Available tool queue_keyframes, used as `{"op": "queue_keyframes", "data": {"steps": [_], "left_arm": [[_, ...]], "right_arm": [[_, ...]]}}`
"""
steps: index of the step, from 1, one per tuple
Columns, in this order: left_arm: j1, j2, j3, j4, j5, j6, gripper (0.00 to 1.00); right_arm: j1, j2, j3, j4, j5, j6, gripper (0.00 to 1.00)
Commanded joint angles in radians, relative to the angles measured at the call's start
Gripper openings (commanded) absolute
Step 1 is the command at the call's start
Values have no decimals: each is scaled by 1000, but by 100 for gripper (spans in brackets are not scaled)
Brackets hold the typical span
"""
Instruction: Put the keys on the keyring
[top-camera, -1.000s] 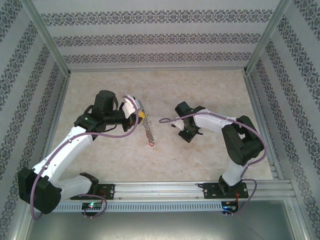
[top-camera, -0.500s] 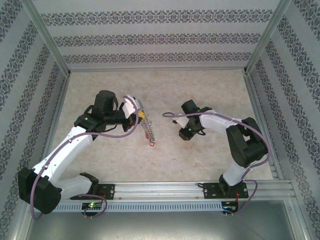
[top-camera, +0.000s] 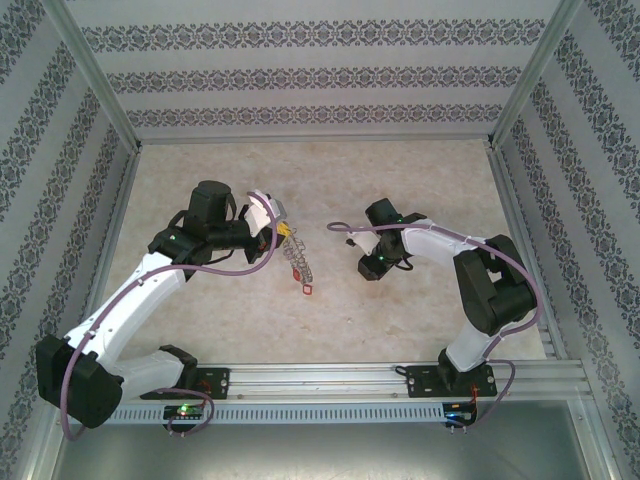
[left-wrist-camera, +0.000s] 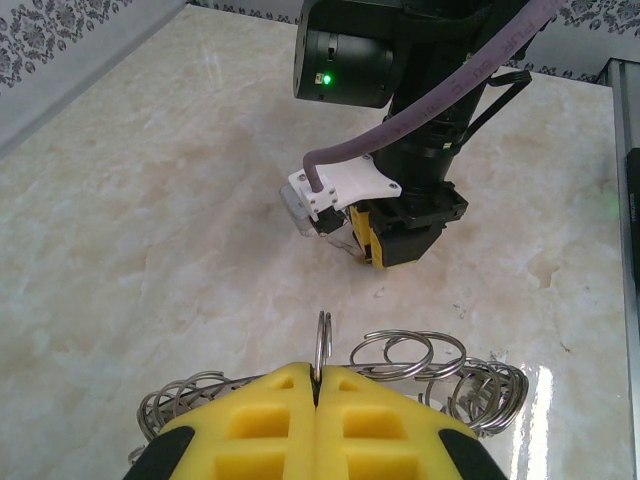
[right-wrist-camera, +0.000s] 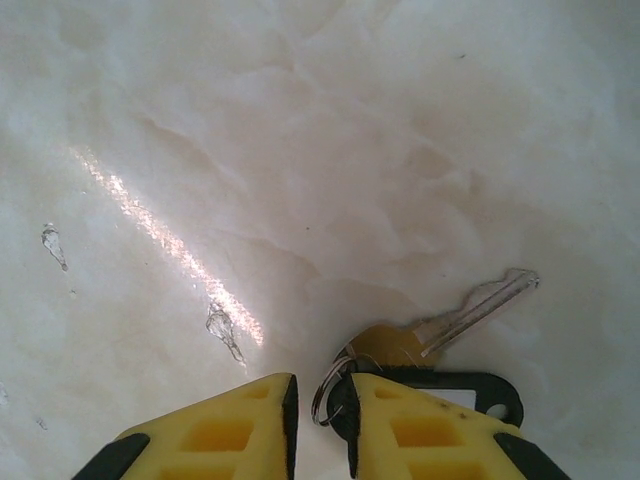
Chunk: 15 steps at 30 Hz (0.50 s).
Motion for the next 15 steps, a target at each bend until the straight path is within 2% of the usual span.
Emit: {"op": "queue_keyframes", "data": {"steps": [1,8,15], "left_arm": [[-4,-13,1,44,24,-6,0],[-4,-9,1,47,25,-9,0],[-4,-9,1,47,25,-10,0]], "right_arm": [[6,2,-6,-25,51,-4,22],[17,8,-12,-13,103,-1,21],[12,18,-4,-24,28,2,20]]}}
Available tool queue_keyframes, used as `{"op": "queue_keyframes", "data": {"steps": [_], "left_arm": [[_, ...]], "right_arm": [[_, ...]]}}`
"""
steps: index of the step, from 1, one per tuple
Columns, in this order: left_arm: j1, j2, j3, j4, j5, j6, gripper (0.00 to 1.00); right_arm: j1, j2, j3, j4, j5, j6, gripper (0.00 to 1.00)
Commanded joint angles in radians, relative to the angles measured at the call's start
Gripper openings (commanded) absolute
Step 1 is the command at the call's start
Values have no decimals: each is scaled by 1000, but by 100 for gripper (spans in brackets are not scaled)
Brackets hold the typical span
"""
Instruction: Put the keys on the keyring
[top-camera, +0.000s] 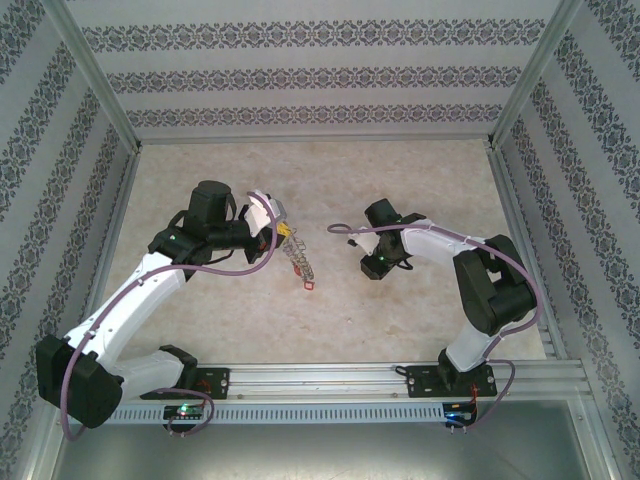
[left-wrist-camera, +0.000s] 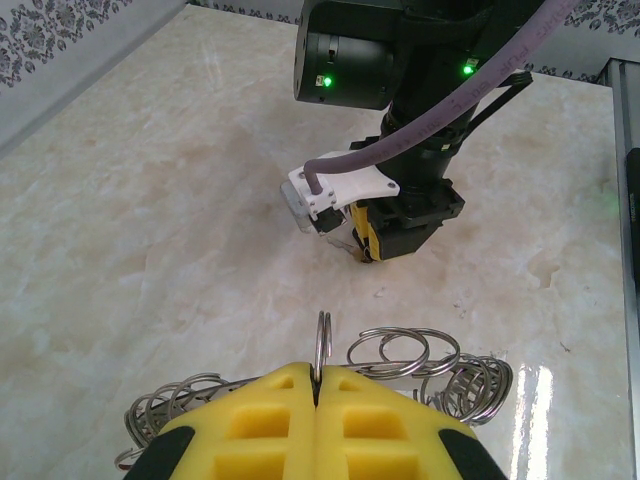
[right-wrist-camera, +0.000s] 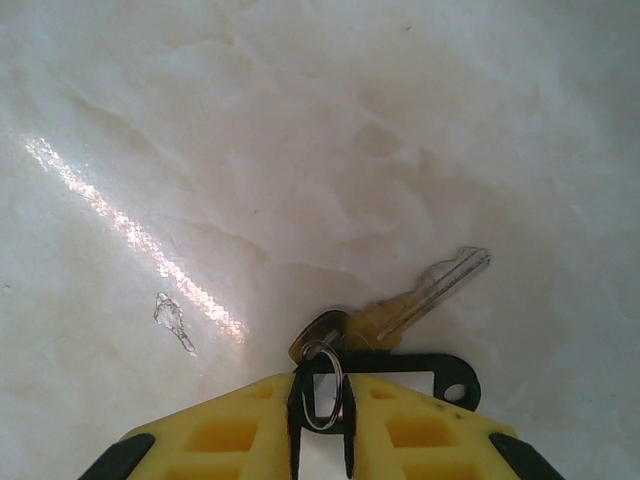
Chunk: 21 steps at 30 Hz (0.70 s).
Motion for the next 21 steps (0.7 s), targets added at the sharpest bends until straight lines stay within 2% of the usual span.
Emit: {"op": "queue_keyframes", "data": {"steps": [1,9,15,21], "left_arm": [[-4,-9,0,46,25,-8,0],[-4,-11,2,45,25,-9,0],[-4,-12,0,45,23,-9,0],[-4,-11,0,46,22,-10,0]], "right_arm": [[5,24,1,-32,-62,-3,20],[7,41,24,-70,-79,-10,19],[4,43,24,-63,-57,-12,6],[10,-14,8,-31,-67,-36,0]]}}
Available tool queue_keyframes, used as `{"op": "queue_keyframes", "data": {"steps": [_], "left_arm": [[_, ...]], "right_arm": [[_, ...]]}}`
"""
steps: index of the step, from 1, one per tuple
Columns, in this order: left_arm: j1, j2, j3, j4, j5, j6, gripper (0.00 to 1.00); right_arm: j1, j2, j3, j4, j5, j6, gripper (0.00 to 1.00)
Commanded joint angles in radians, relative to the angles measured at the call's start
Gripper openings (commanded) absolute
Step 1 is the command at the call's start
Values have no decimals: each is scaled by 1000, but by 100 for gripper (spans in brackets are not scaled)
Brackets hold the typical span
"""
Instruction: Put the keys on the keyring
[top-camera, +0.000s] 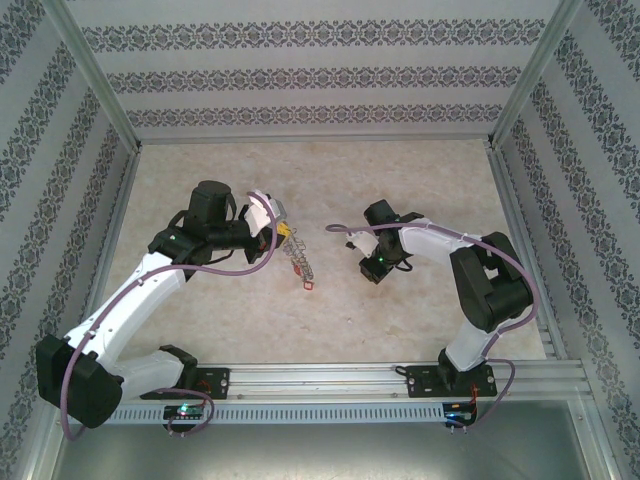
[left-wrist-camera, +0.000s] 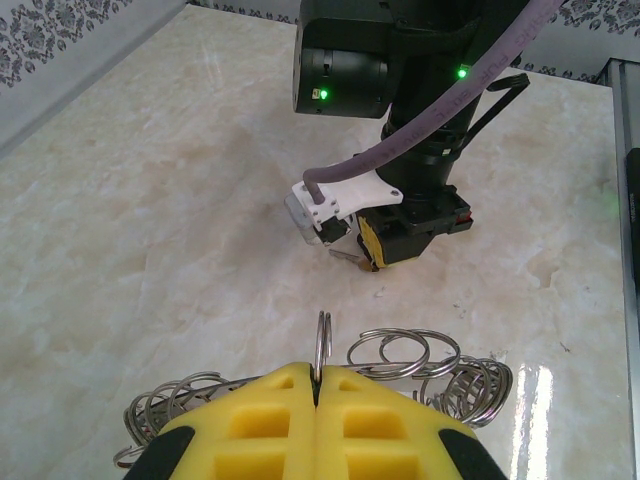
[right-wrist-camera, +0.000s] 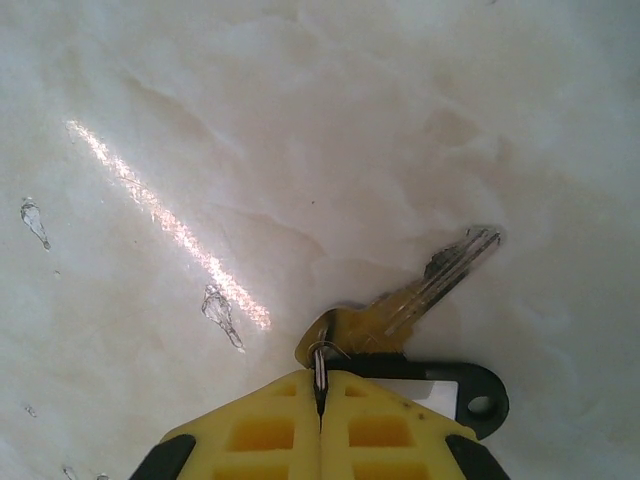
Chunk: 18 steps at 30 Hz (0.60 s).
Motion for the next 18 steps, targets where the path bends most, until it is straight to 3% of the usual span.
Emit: {"op": "queue_keyframes", "data": {"steps": [1,7,15,18], "left_arm": [[-4,-11,0,47,22,-8,0],[-5,-8,0,37,24,14,0],[-10,-24,-8,58,31,43,0],[-10,-31,-11,54,39,55,0]], "right_arm": [[10,-53,-9,13,-21,-45,0],[54,-232,-66,128,-66,-115,0],[76,-515,-243,418,-263,-184,0],[75,-547,-264,448,-253,-199,0]]}}
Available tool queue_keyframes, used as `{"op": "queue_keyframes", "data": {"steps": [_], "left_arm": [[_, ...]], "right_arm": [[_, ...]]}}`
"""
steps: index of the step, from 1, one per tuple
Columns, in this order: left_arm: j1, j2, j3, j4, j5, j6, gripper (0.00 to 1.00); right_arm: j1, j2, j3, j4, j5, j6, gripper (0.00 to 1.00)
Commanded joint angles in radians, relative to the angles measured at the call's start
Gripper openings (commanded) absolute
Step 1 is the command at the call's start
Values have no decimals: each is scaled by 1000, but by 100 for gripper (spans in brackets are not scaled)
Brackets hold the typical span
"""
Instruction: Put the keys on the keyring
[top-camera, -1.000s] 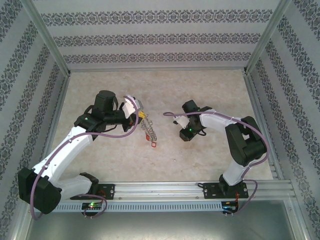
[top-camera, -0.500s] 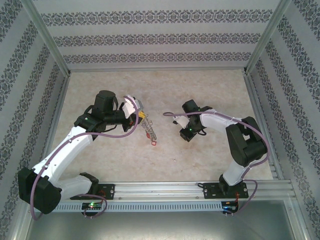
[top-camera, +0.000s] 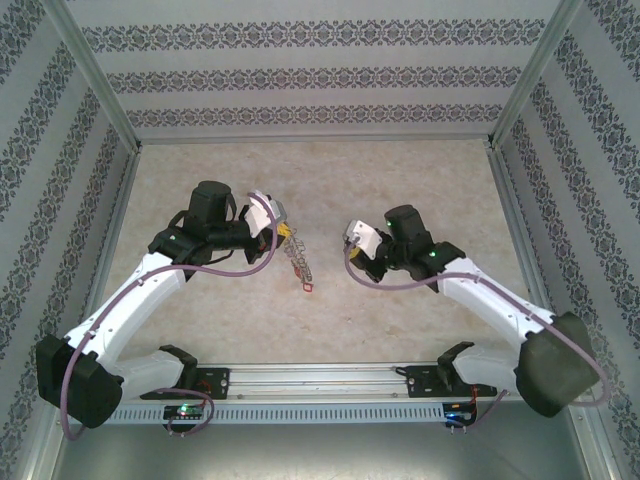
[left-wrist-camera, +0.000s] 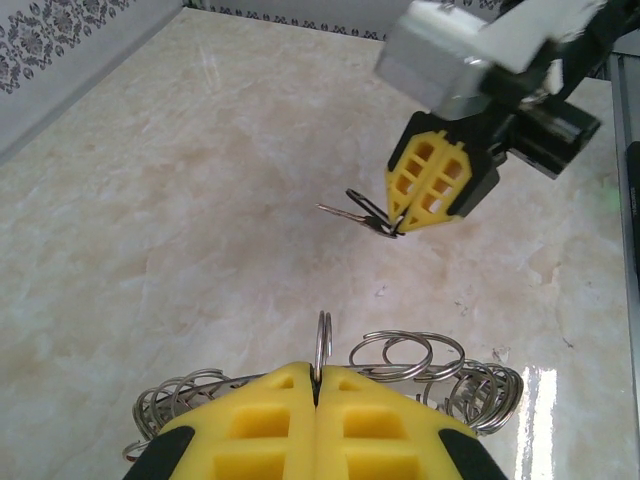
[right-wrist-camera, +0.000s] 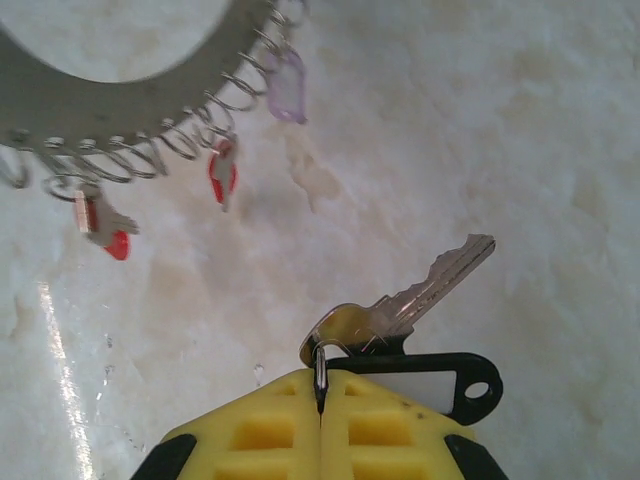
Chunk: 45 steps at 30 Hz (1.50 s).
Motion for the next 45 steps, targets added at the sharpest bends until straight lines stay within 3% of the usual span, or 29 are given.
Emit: {"op": "queue_keyframes", "data": {"steps": [1,9,22,25,34,45], "left_arm": [[-8,-32,-8,51,33,32,0],[-8,-40,-12,49,1,30,0],[-8,-28,-9,40,-11,21,0],[-8,-26,-9,38,-9,19,0],[-8,-24,-8,39,-10,16,0],[-9,-28,-6,34,-2,18,0]], "right_arm": [[1,5,-5,65,-19,-45,0],[50,272,163,-271,169,-136,0],[65,497,237,-381,188,-149,0],[61,515,242,-378,190,-139,0],[62,504,221,-378,162,-145,15],[68,501,193,-380,160,-151,16]]}}
